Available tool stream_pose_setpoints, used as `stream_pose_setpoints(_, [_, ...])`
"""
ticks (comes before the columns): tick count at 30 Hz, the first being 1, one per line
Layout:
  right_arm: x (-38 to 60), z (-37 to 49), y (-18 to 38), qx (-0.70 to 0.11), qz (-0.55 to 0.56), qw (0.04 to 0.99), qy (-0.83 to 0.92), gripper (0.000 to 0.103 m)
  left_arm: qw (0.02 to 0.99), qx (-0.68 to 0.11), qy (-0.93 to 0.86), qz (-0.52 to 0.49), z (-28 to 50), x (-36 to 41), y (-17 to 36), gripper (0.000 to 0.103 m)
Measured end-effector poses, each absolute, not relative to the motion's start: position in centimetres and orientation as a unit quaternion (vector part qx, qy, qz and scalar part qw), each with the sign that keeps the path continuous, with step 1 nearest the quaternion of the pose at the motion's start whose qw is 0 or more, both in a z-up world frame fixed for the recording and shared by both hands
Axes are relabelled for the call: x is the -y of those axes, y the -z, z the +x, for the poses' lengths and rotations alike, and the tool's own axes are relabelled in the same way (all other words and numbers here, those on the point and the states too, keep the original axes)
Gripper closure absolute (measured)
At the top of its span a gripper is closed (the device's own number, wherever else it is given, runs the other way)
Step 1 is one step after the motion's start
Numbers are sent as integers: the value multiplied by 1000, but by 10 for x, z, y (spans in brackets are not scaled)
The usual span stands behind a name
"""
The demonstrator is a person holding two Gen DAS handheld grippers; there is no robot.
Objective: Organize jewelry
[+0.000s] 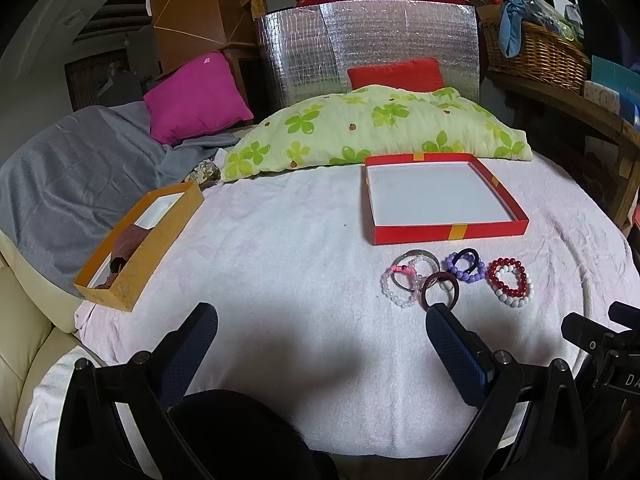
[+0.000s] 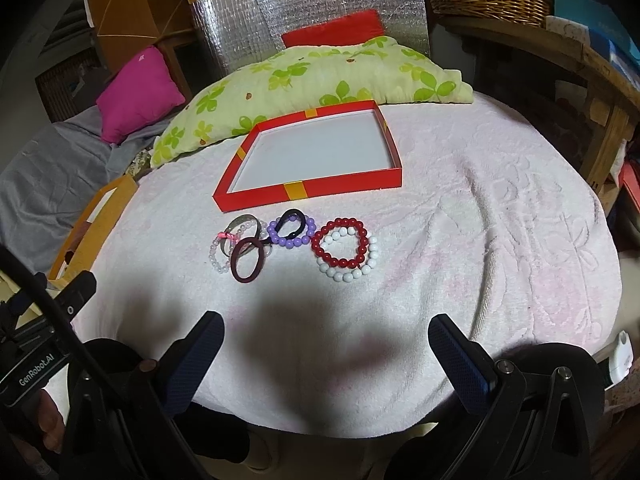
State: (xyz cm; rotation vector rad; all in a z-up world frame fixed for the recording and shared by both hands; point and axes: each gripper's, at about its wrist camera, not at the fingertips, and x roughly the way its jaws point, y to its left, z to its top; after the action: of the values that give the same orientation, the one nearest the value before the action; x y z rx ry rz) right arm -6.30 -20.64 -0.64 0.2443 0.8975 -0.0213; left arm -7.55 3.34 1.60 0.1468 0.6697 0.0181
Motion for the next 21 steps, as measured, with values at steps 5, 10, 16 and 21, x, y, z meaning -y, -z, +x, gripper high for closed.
stream_pose_setpoints(5, [212,-58,12,-434,122,893,12,0,939,-335,-8,75,-70,-32,-11,0])
stream_pose_setpoints(10, [225,-50,20,-436,134,890,18,0,935,-347,-7,76,-58,-30,-2,0])
stream_pose_setpoints(16, [241,-33,30,-428,144,892,6,4,927,-368,-3,73,-39,-31,12,0])
stream_pose_setpoints(21, [255,-6,43,-420,140,897,-13,25,920,-386,14,59,-19,-34,29,0])
